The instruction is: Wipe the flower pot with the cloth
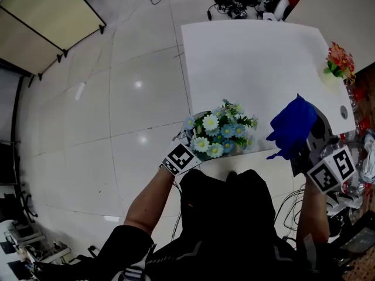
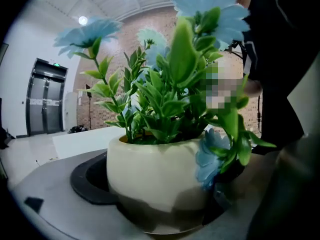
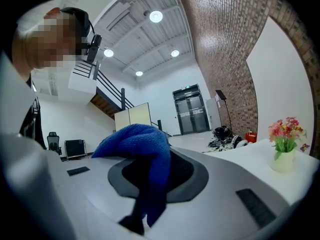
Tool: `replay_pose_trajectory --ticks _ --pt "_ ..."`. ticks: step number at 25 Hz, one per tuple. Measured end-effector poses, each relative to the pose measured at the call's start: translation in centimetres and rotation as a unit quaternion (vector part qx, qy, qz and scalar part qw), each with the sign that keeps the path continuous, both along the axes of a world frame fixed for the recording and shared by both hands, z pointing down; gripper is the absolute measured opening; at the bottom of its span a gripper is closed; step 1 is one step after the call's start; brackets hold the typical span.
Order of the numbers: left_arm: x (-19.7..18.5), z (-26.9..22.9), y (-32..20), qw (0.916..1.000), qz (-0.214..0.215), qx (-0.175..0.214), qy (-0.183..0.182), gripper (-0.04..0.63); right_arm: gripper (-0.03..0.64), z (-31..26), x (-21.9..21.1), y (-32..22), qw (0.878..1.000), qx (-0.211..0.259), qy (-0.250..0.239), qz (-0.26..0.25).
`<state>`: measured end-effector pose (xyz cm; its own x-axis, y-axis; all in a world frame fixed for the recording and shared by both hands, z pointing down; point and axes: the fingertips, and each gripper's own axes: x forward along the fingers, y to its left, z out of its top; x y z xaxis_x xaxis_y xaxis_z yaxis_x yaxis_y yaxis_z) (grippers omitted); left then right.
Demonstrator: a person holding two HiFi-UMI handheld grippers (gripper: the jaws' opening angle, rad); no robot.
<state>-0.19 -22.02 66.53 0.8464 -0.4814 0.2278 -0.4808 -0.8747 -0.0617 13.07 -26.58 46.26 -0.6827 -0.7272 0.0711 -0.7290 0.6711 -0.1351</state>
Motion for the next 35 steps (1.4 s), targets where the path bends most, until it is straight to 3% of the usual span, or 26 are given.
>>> replay_pose_trajectory --ticks 13,18,24,30,35 --pt "0.4 1.0 0.4 0.9989 0.028 0.011 -0.036 0.565 0.063 0.2 -1.3 -0.3 0.999 -0.026 0.008 -0.016" --pt "-0.2 0.5 0.9 0.9995 0.027 0.017 0.005 0.566 0.064 -0.4 -1.9 -0.1 1.0 -0.015 0.015 -0.017" --pt "-2.3 1.1 1.9 0.9999 0.004 0.005 0.015 0.586 0.064 -0.4 -1.9 0.2 0.999 -0.026 0.028 -0.007" --pt "-6.3 -4.2 4.8 0.999 -0.026 -0.018 0.032 0.586 0.064 -5.1 -2.7 0.7 0.999 -0.023 0.04 0.005" --pt "-8.3 -13.5 7.4 0.9954 -0.06 -0.008 0.075 0.584 0.064 -10.2 -3.6 1.6 0.999 -0.006 0.033 0.007"
